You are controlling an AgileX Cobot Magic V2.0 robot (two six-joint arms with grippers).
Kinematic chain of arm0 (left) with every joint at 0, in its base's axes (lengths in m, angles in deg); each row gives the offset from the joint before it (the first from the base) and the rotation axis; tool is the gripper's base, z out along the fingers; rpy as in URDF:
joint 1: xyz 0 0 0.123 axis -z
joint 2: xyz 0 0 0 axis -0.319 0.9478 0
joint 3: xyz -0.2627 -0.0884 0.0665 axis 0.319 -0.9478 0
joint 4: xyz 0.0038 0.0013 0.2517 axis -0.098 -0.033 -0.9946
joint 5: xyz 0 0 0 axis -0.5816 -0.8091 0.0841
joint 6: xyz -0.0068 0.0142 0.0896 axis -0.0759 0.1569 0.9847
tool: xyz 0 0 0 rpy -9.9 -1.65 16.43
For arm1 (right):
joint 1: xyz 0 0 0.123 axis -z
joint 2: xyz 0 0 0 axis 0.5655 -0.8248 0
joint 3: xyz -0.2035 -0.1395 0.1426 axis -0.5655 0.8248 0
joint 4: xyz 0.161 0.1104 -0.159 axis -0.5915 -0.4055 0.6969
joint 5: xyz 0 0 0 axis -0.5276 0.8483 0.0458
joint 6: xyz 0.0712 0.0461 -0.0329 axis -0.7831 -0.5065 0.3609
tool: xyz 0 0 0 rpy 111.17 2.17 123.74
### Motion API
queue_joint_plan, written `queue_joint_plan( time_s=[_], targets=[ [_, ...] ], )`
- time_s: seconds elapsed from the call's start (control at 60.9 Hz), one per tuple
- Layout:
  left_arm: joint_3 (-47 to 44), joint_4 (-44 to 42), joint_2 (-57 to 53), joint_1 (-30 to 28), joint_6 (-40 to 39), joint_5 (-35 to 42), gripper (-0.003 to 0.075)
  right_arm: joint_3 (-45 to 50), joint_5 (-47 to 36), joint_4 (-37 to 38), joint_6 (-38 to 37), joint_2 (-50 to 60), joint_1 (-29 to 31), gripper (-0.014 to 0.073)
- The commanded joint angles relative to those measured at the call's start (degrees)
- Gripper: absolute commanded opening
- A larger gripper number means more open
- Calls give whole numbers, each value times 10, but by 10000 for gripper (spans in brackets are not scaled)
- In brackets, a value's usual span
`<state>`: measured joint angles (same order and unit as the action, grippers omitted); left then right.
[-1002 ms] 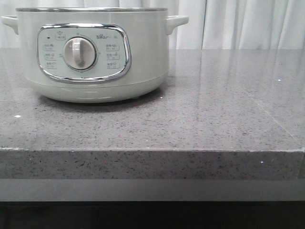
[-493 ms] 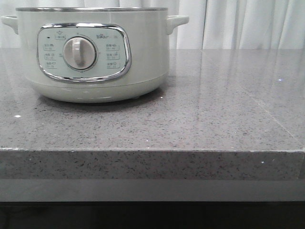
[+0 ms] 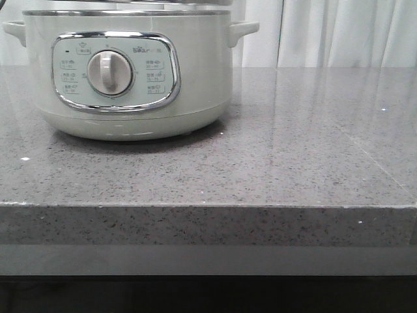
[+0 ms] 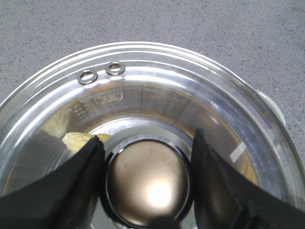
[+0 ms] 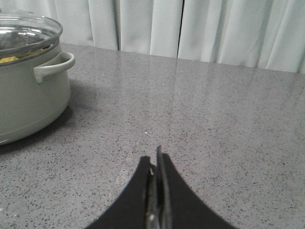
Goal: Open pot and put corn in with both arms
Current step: 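Lower the glass lid back onto the pot with the left gripper, then release the lid knob and raise the left gripper away from the pot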
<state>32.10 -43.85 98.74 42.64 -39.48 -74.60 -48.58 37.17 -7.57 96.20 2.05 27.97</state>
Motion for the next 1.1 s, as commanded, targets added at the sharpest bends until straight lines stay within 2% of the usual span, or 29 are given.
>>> queue_joint_plan(
  time_s=[0.0, 0.64, 1.084],
  targets=[
    [24, 13, -29, 4, -1, 38, 136, -15, -48, -2, 6, -2, 0, -60],
    [24, -15, -28, 4, -3, -10, 136, -15, -48, -2, 6, -2, 0, -60],
    [13, -3, -26, -24, -17, -11, 136, -15, -47, -2, 6, -2, 0, -60]
  ],
)
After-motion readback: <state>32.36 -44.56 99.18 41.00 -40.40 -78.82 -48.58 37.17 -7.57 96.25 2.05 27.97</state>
